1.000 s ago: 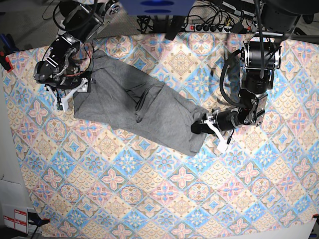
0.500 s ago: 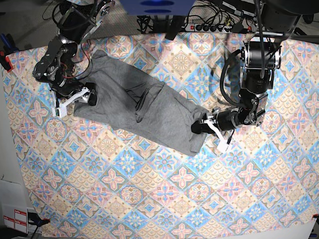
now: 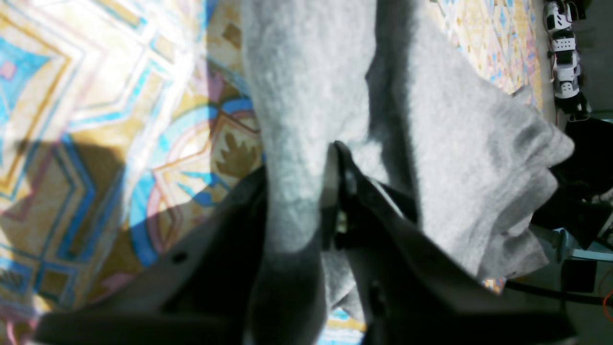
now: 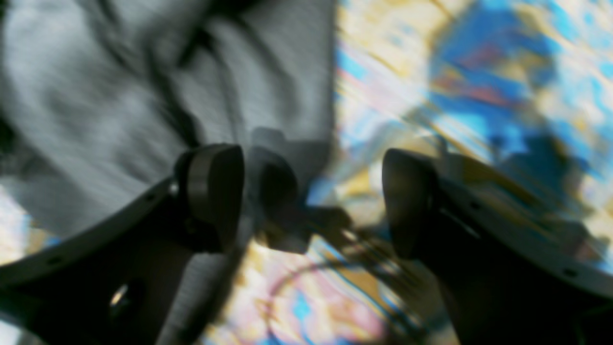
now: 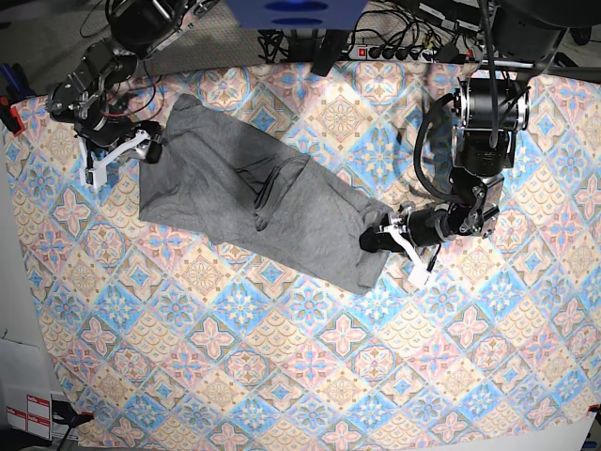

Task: Fold the T-shirt properly
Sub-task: 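Move the right gripper to the shirt's other end and grasp it, then fold both held ends inward toward each other with both grippers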

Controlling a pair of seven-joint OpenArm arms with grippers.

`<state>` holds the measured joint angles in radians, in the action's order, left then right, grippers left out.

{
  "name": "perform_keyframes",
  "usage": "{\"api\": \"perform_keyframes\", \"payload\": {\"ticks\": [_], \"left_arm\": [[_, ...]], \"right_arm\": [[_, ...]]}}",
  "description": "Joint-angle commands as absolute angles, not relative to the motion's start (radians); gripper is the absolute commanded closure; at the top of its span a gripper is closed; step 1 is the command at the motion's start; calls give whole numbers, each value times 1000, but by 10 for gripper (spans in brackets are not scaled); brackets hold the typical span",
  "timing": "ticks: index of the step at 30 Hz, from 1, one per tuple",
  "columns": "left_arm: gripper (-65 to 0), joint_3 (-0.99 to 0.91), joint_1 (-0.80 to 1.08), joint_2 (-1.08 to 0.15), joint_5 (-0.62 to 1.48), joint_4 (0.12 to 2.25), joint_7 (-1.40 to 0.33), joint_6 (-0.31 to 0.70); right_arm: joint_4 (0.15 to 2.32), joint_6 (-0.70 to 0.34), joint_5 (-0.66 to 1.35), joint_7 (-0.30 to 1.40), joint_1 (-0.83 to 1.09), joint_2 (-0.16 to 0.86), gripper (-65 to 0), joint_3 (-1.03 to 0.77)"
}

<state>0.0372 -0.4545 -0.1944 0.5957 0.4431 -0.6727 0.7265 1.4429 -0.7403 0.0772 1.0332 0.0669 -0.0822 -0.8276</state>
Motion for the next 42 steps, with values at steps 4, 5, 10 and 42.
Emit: {"api": "perform_keyframes", "payload": {"ticks": [4, 5, 10, 42], "left_arm": [[-31, 45, -455, -197, 527, 440, -748, 698], [-31, 45, -455, -197, 527, 440, -748, 698], [-31, 44, -455, -197, 529, 441, -776, 698], [-31, 47, -449, -197, 526, 441, -774, 698]], "right_arm": [[1428, -698, -19, 1102, 84, -73, -453, -835], [1428, -698, -19, 1102, 85, -76, -453, -834], [1429, -698, 4, 1122, 107, -77, -453, -730], [1472, -698, 140, 1181, 111, -150, -69, -371]]}}
